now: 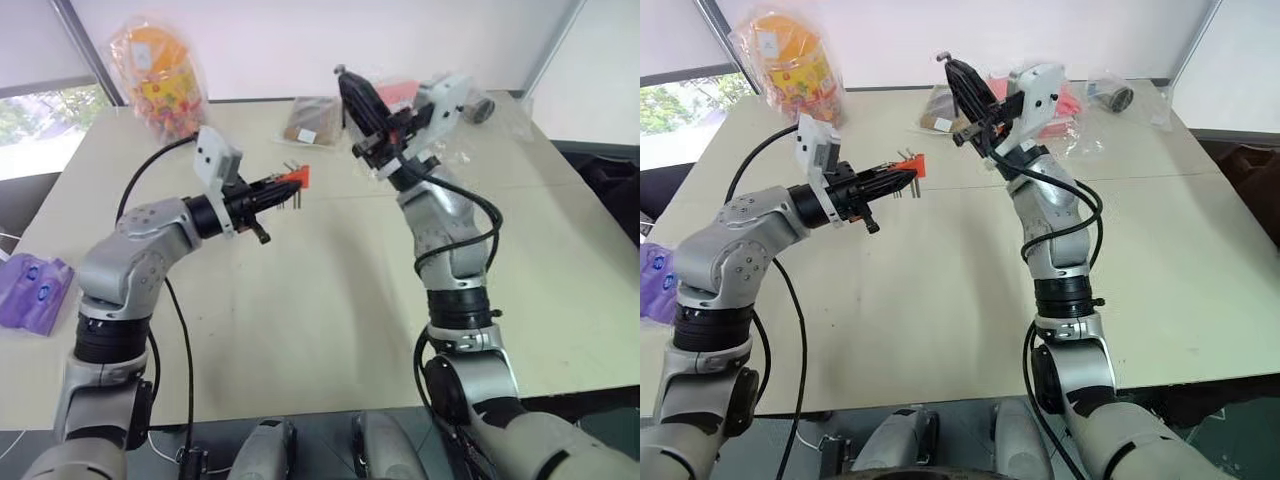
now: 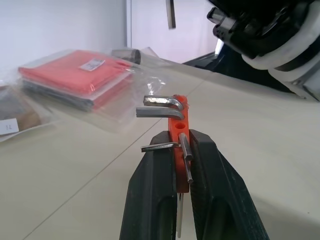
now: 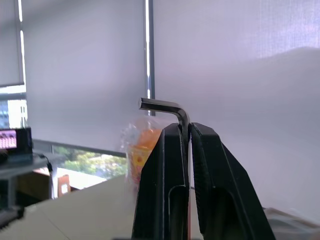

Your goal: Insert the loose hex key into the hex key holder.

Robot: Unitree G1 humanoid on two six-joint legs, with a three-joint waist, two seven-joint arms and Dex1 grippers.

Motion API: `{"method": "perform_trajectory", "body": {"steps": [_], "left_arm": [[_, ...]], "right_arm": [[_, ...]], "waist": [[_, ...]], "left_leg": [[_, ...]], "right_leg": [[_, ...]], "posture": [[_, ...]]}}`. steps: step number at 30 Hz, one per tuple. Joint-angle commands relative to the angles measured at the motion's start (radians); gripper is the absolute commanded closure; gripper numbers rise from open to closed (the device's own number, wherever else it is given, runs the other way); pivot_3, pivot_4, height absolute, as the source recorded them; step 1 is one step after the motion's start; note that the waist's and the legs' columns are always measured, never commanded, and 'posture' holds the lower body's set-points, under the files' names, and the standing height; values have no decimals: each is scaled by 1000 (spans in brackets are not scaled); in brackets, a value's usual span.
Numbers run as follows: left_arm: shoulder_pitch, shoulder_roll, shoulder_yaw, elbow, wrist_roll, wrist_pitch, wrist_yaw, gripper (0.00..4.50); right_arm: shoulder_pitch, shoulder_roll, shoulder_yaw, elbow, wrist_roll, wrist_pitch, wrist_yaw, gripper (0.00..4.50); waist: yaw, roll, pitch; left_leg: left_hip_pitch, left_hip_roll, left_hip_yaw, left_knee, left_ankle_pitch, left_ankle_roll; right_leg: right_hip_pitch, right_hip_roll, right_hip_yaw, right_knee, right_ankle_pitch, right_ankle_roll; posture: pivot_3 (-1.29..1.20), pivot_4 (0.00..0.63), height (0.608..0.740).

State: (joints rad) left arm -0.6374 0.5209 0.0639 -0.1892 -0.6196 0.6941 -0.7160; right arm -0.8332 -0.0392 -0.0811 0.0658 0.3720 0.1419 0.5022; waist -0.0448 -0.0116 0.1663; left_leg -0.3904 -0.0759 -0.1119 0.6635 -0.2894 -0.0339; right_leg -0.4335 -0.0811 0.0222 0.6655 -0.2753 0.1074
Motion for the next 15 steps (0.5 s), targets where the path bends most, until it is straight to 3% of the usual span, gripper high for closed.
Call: {"method": "perform_trajectory", "body": {"steps": [1,15], "left_arm": [[-38,0,7,-7,6,-24,-6,4500],[-51,-3,6,-9,10,-26,-6,4500]], "right_arm": [[-4,17,25,-72,59,37,18,4463],[71,-13,75,-110,85,83,74,4463]], "waist": [[0,0,0],[0,0,0]], "left_leg": [[0,0,0,0,0,0],[0,0,0,0,0,0]], "right_leg": [[0,0,0,0,0,0],[0,0,0,0,0,0]], "posture": [[0,150,740],[0,150,740]]}}
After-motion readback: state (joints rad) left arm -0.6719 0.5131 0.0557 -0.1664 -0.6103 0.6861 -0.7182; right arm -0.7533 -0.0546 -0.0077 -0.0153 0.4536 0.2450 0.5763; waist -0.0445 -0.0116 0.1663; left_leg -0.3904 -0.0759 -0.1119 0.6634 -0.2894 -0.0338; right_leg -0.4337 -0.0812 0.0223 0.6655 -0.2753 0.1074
